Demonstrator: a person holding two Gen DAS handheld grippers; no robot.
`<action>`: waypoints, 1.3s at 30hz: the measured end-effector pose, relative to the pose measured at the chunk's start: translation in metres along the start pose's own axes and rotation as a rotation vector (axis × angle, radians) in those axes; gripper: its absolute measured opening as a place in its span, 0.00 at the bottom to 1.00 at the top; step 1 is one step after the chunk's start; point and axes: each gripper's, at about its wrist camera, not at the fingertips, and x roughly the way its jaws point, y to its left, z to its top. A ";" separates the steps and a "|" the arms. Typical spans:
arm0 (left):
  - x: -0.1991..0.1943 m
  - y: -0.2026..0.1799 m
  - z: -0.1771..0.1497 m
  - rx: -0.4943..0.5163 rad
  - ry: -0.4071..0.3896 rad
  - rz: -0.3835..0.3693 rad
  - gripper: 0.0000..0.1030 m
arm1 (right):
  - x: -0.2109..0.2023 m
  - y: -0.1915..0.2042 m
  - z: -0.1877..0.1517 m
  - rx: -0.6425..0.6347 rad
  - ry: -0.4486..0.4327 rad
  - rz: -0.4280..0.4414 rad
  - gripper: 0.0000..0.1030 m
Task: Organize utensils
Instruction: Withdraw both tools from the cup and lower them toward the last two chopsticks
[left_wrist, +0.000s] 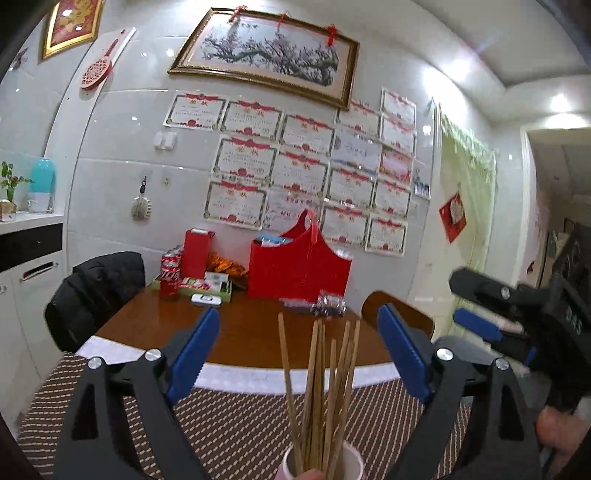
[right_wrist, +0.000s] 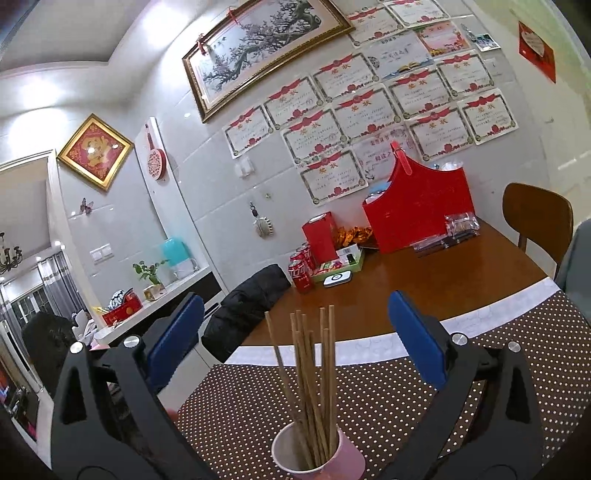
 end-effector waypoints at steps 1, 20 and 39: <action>-0.005 0.001 -0.001 0.007 0.012 0.009 0.84 | -0.001 0.003 0.000 -0.005 0.001 -0.001 0.95; -0.068 0.027 -0.065 0.141 0.298 0.069 0.84 | -0.047 0.040 -0.034 -0.126 0.158 -0.051 0.95; -0.062 0.054 -0.144 0.071 0.520 0.088 0.84 | -0.027 -0.001 -0.136 -0.034 0.448 -0.058 0.95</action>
